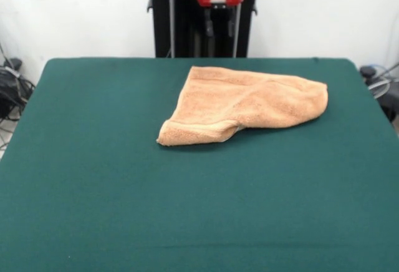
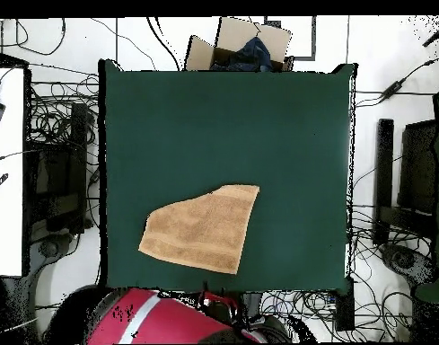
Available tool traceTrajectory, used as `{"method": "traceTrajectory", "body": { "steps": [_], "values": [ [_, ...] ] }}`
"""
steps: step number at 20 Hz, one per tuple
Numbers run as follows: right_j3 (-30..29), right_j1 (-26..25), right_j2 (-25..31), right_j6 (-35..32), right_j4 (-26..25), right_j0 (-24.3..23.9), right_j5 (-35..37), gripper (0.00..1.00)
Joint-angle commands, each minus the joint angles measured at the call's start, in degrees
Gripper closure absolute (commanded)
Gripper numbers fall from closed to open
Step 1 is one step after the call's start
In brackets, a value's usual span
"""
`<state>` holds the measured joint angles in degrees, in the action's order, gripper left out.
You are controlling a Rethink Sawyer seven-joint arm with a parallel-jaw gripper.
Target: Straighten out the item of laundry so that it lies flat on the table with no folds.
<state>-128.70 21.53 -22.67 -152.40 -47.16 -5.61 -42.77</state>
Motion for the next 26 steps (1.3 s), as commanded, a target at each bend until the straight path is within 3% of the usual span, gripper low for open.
{"method": "traceTrajectory", "body": {
  "steps": [1, 10, 14, 18, 20, 26],
  "values": [
    [7.85, -10.71, -0.66, 5.36, 5.46, 1.28, -2.77, 0.00],
    [10.61, -16.82, -1.20, 6.06, 6.50, 6.68, -1.85, 0.00],
    [10.82, -20.09, -3.42, 6.02, 10.28, 8.87, -4.69, 0.00],
    [7.95, -24.48, -6.21, 2.96, 17.80, 10.82, -9.30, 0.00],
    [6.65, -21.09, -6.87, 2.13, 16.92, 12.75, -4.78, 0.00],
    [5.16, -20.13, -7.12, 0.07, 18.28, 14.13, -3.38, 0.00]
  ]
}}
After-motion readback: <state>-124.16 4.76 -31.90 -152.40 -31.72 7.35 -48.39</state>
